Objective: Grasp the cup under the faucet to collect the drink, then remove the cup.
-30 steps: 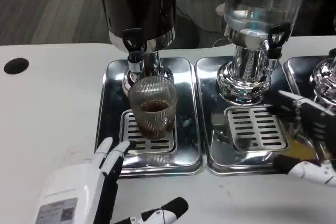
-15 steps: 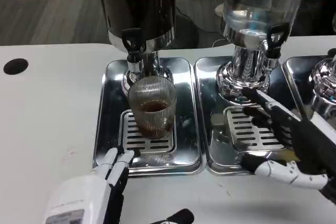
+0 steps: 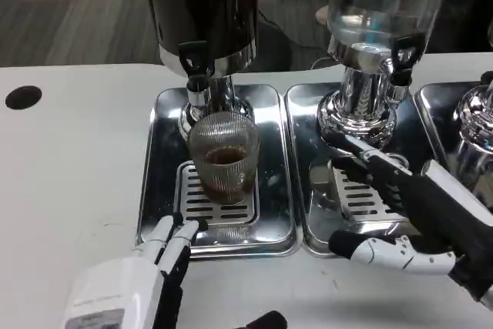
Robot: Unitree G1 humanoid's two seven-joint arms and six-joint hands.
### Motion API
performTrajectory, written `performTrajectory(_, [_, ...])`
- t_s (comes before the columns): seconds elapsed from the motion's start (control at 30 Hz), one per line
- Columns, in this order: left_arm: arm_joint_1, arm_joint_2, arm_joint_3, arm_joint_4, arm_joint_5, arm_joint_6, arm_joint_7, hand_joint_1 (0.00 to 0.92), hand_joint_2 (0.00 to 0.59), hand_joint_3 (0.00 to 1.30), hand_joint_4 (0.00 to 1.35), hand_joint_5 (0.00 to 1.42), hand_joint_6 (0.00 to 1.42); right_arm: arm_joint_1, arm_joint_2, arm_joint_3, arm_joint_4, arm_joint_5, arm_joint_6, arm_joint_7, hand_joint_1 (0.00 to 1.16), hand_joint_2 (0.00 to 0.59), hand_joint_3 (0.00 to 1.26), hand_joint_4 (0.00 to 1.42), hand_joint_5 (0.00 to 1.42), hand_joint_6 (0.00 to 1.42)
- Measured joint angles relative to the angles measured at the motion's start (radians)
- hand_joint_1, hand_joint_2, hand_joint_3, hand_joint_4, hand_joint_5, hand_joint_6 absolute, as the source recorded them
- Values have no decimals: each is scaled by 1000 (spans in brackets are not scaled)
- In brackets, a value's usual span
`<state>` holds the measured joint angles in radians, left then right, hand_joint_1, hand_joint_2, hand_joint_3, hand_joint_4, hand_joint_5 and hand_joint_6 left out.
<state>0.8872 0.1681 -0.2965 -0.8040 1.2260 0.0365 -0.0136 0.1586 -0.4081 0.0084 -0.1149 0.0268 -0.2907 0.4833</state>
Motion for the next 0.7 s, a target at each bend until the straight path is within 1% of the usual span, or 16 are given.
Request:
performTrajectory(0.07, [-6, -2, -3, 0, 5, 0, -11, 0, 59, 183, 52, 208, 518, -17, 2, 4, 5, -2, 7, -1, 486, 35, 56, 0, 57, 46])
performTrajectory(0.17, [-24, -10, -15, -1, 11, 0, -31, 0, 59, 185, 52, 208, 518, -55, 7, 6, 37, -3, 22, -8, 486, 32, 56, 0, 52, 46])
performTrajectory(0.27, [-38, -17, -25, -3, 42, 0, -51, 0, 60, 188, 52, 208, 517, -90, 11, 10, 80, -5, 31, -9, 486, 28, 56, 0, 50, 46])
performTrajectory(0.4, [-60, -27, -39, -12, 72, 0, -85, 0, 60, 192, 53, 209, 517, -163, 14, 19, 153, -19, 40, -9, 486, 25, 56, 0, 49, 46])
performTrajectory(0.43, [-65, -30, -40, -14, 78, 1, -91, 0, 60, 197, 61, 215, 518, -173, 16, 22, 161, -21, 40, -9, 481, 14, 56, 0, 48, 46])
performTrajectory(0.53, [-82, -42, -42, -31, 87, 2, -123, 0, 61, 223, 81, 249, 525, -209, 34, 33, 212, -24, 39, -17, 473, 0, 56, 0, 57, 46])
performTrajectory(0.7, [-101, -52, -45, -50, 122, 1, -168, 0, 62, 249, 117, 299, 549, -241, 58, 45, 270, -43, 35, -39, 458, 0, 56, 8, 69, 46])
